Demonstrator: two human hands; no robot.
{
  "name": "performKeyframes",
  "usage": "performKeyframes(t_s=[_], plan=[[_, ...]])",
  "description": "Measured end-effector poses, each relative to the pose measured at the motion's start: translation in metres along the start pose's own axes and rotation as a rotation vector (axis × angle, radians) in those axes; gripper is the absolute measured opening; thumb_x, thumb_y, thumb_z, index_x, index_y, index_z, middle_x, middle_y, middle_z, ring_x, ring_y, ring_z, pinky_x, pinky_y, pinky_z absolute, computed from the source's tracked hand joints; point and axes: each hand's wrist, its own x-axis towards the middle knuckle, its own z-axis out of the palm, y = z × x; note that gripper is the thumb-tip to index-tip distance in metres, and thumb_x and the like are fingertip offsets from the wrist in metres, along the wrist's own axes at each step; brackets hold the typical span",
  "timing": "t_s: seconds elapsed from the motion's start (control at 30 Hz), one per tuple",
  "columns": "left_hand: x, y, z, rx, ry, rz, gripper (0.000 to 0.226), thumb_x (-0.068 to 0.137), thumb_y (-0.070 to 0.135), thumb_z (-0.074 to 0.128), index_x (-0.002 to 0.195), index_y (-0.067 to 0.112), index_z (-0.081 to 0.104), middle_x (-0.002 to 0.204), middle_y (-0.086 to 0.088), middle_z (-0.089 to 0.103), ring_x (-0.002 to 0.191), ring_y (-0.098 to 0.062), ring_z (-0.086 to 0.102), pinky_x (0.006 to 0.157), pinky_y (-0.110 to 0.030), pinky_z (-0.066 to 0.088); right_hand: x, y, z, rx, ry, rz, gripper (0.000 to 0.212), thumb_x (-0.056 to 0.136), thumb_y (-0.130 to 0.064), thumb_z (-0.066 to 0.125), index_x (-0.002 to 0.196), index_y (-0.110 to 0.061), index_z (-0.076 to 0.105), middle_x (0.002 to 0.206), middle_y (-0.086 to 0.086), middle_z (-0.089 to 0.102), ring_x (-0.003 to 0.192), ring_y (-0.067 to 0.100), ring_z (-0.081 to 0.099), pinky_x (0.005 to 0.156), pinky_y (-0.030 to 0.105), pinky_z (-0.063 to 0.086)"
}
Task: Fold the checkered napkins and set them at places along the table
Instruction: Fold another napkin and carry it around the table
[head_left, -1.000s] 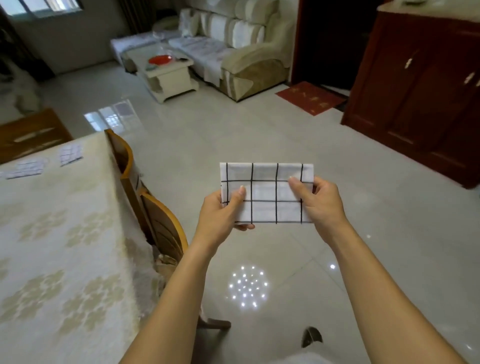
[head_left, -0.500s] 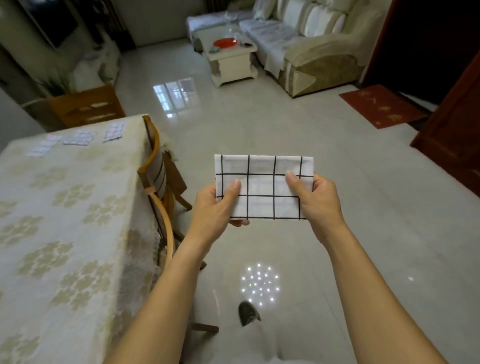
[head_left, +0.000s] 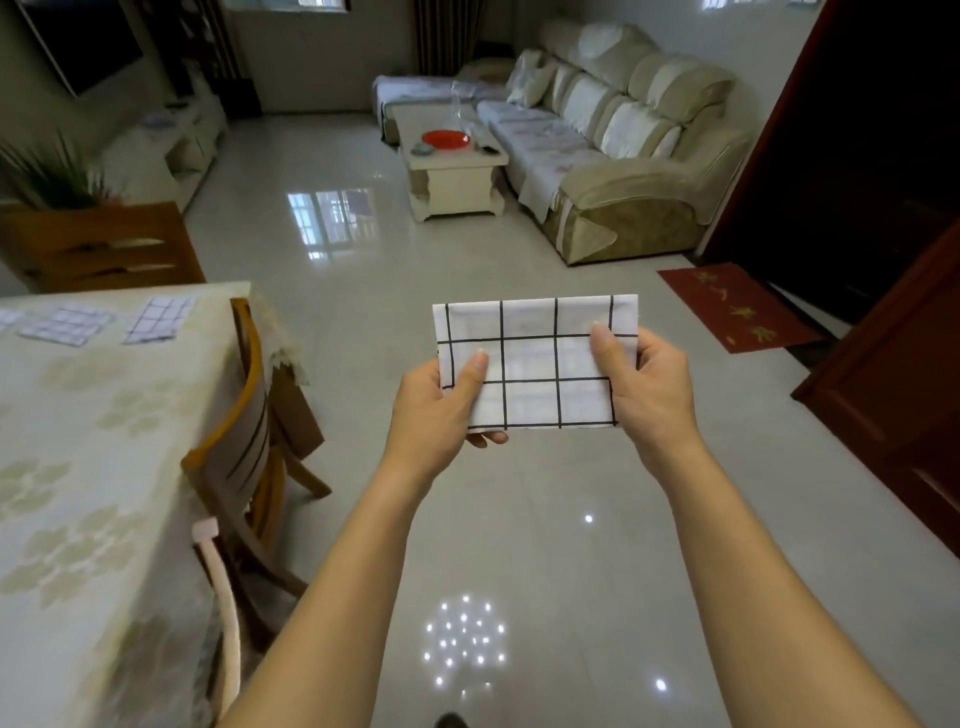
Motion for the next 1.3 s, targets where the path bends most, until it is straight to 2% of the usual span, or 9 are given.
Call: performKeyframes(t_s=[0.33,0.5,0.63,0.7,0.83,0.93,1.03,1.2,1.3], plan=[[0.121,-0.017,-0.014,0.026,0.163,-0.046,0.029,0.105,0.033,0.054,0.108,0.012,0.072,0.095,-0.004,0.078,0.082,-0.022,0.076,0.06,-0.033,0.06,0.138,0.047,0.063,0.014,-0.113,0.047,0.037,0.102,-0.037,0.055,0.089,-0.004,0.066,0.08,0.014,0.069,0.074,0.017,0.064,0.073,0.051,0.058],[0.198,-0.02,-0.002,0.041,0.262,-0.042,0.028,0.106,0.033,0.05,0.11,0.015,0.072,0.098,-0.003,0.078,0.087,-0.021,0.076,0.063,-0.036,0.062,0.227,0.076,0.091,0.045,-0.249,0.023,0.052,0.096,-0.05,0.055,0.088,0.001,0.061,0.077,0.004,0.063,0.072,0.015,0.059,0.068,0.042,0.053],[0.257,-0.006,0.014,0.034,0.329,-0.051,0.027,0.107,0.034,0.049,0.112,0.017,0.07,0.099,-0.004,0.078,0.084,-0.025,0.076,0.055,-0.039,0.06,0.303,0.08,0.108,0.039,-0.334,-0.021,0.067,0.089,-0.061,0.052,0.09,0.006,0.058,0.084,0.027,0.064,0.073,0.016,0.056,0.065,0.043,0.052],[0.283,0.005,0.018,0.028,0.369,-0.051,0.026,0.106,0.036,0.049,0.11,0.022,0.07,0.099,0.0,0.078,0.087,-0.021,0.076,0.06,-0.039,0.061,0.338,0.076,0.118,0.027,-0.369,-0.061,0.071,0.088,-0.064,0.05,0.09,0.006,0.057,0.091,0.032,0.061,0.072,0.017,0.055,0.065,0.039,0.05],[0.33,0.01,0.009,0.063,0.457,-0.063,0.03,0.106,0.038,0.047,0.11,0.019,0.069,0.096,-0.007,0.078,0.083,-0.024,0.076,0.055,-0.039,0.061,0.391,0.075,0.151,0.041,-0.454,-0.076,0.065,0.091,-0.06,0.051,0.09,0.005,0.058,0.08,0.026,0.061,0.072,0.015,0.055,0.066,0.035,0.048],[0.359,-0.004,-0.018,0.114,0.536,-0.078,0.033,0.105,0.043,0.047,0.112,0.02,0.07,0.1,0.0,0.078,0.09,-0.018,0.076,0.069,-0.035,0.063,0.416,0.083,0.192,0.033,-0.52,-0.103,0.061,0.092,-0.057,0.052,0.086,0.004,0.057,0.073,0.003,0.055,0.07,0.013,0.051,0.064,0.033,0.043],[0.391,-0.021,-0.052,0.112,0.631,-0.09,0.032,0.105,0.046,0.047,0.11,0.024,0.07,0.101,0.004,0.078,0.093,-0.014,0.075,0.081,-0.037,0.062,0.442,0.087,0.244,0.052,-0.58,-0.13,0.067,0.091,-0.057,0.055,0.085,0.009,0.048,0.072,0.003,0.047,0.068,0.015,0.045,0.063,0.034,0.038],[0.461,-0.018,-0.111,0.051,0.733,-0.035,0.027,0.106,0.041,0.046,0.103,0.026,0.068,0.09,0.002,0.076,0.081,-0.011,0.075,0.055,-0.024,0.058,0.496,0.067,0.332,0.002,-0.626,-0.21,0.057,0.095,-0.048,0.056,0.082,0.007,0.05,0.07,0.003,0.047,0.067,0.014,0.045,0.063,0.033,0.039],[0.506,-0.007,-0.148,0.003,0.724,-0.026,0.024,0.107,0.037,0.045,0.105,0.027,0.066,0.091,0.004,0.077,0.079,-0.009,0.075,0.05,-0.022,0.056,0.537,0.051,0.382,-0.025,-0.61,-0.23,0.054,0.094,-0.049,0.057,0.082,0.004,0.056,0.07,0.003,0.052,0.067,0.014,0.049,0.064,0.033,0.041]])
